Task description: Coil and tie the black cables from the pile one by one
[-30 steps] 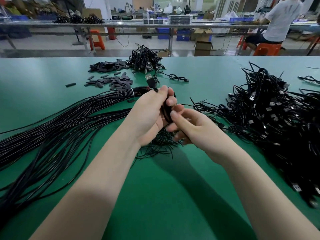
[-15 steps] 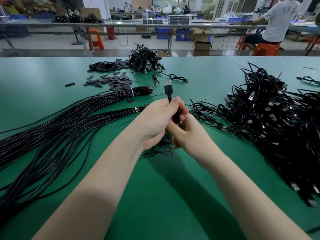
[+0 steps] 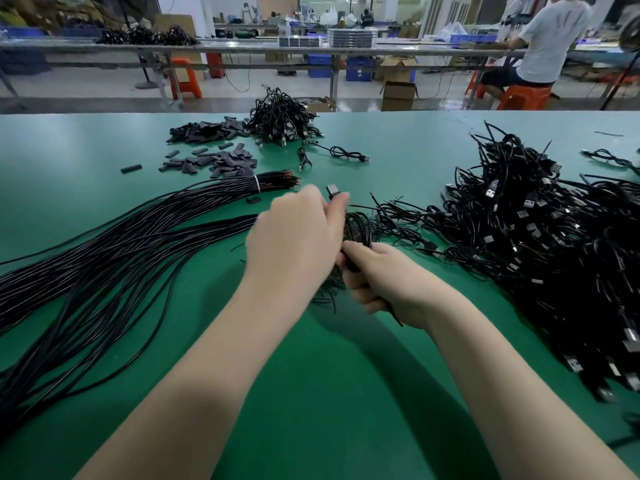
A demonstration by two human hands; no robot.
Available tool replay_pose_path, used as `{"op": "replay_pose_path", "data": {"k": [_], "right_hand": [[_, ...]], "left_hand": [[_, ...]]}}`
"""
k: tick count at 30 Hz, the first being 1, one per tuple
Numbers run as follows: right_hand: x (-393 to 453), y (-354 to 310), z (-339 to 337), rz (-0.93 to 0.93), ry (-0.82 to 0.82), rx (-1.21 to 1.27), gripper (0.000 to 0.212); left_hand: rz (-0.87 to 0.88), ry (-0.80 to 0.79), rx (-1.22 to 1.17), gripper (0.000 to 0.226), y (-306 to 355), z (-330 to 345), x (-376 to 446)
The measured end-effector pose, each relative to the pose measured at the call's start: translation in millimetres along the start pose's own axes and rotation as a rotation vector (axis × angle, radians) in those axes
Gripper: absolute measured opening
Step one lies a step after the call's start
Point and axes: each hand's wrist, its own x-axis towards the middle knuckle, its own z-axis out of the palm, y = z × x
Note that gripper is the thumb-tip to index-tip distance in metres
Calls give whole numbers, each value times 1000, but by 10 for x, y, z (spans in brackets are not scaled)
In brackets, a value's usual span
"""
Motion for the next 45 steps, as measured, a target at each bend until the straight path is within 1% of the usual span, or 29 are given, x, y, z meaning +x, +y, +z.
{"op": "replay_pose_path", "data": {"k": [1,2,3,4,5,7,8,11,12,17,21,22,23,24,26,27,29,30,31,32,33,34,35,36,38,40,42,45], "right_hand": [[-7,9,-67,39,-34,40,32],[-21,23,-136,80,-81,53,32],[-36,43,-200,121,-132,41,33],[-53,71,-254,160,-179,11,34],[-69,98,-302,195,-217,-24,34],[-90,145,-368,250,-282,-91,35],[-100,158,-396,269,-311,-121,36],[-125,179,-464,310,-381,-160,37],[-132,183,-484,313,-395,-164,38],[-176,206,-585,299,-432,-79,36],[-184,273,-645,291,-454,-83,31],[-173,282,-647,287,-448,-86,31],[-161,279,-644,278,-437,-89,31],[-153,265,-642,261,-416,-89,33],[-147,217,-666,203,-325,-69,46],[-147,192,-694,155,-242,-57,56],[-132,147,-746,-1,8,-36,72],[-106,151,-756,-109,153,-51,71],[-61,168,-753,-226,303,-113,62],[-10,200,-735,-325,460,-238,48],[49,243,-708,-387,588,-416,34],[95,293,-659,-406,646,-610,28],[134,353,-600,-391,636,-793,29],[173,428,-541,-354,592,-938,32],[231,549,-439,-307,539,-1109,35],[259,598,-389,-341,568,-1166,32],[272,602,-360,-389,618,-1139,25],[275,590,-334,-385,646,-1083,18]], "left_hand": [[106,-35,-12,27,-67,-25,36],[243,-137,41,42,-130,-49,76],[385,-267,142,63,-184,-56,107],[500,-383,250,78,-207,-40,116],[588,-456,329,83,-192,-12,105],[677,-511,352,76,-161,97,61],[669,-533,320,70,-157,142,41],[523,-624,143,55,-123,128,17],[515,-645,141,51,-104,120,12],[529,-685,300,34,15,192,-130],[523,-754,478,30,83,442,-239],[515,-737,484,26,57,482,-278],[517,-670,466,22,7,505,-324],[522,-572,429,19,-57,509,-373],[472,-360,327,16,-190,483,-428],[407,-254,283,16,-239,469,-435],[236,-82,156,21,-343,488,-415],[140,-38,53,23,-403,498,-409],[51,-17,-60,25,-454,514,-409],[-3,-1,-148,26,-497,533,-415],[-19,23,-195,26,-527,545,-422],[-17,50,-221,24,-550,557,-429],[-15,73,-245,23,-557,566,-428],[-19,83,-262,22,-553,570,-423],[-22,74,-279,24,-560,597,-415],[-29,53,-292,24,-582,633,-408],[-48,33,-312,21,-594,653,-398],[-72,22,-326,21,-604,670,-384]]}}
